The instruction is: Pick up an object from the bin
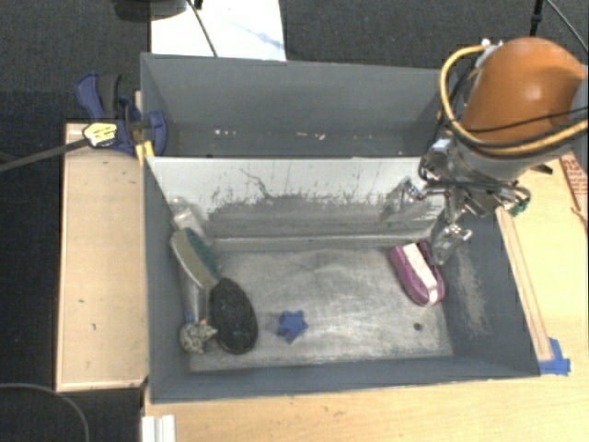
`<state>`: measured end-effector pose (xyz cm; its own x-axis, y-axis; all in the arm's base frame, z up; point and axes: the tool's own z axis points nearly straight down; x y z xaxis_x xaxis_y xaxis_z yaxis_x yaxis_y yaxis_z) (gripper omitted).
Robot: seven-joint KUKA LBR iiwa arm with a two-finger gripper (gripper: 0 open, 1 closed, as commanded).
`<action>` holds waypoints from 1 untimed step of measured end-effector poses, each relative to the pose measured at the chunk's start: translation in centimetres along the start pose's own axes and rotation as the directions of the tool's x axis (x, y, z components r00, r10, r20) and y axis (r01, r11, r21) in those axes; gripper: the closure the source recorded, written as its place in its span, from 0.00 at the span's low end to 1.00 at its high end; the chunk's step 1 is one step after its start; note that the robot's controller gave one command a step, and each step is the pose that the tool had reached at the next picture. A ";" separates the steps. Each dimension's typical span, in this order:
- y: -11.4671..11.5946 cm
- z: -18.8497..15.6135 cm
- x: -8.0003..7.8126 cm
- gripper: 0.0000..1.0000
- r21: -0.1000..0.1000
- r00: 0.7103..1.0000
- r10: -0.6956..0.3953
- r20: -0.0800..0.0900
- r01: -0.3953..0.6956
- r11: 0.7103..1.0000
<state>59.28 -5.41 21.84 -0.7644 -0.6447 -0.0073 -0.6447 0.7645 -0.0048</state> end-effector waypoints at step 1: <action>-2.8 8.9 3.3 0.00 -0.007 0.996 0.091 -0.011 -0.091 0.996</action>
Offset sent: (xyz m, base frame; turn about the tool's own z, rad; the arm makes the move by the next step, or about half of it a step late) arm -0.0045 -0.0407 -0.0851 0.0893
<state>58.67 -9.64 12.91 -0.8201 -0.5722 0.0031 -0.5722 0.8201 0.0034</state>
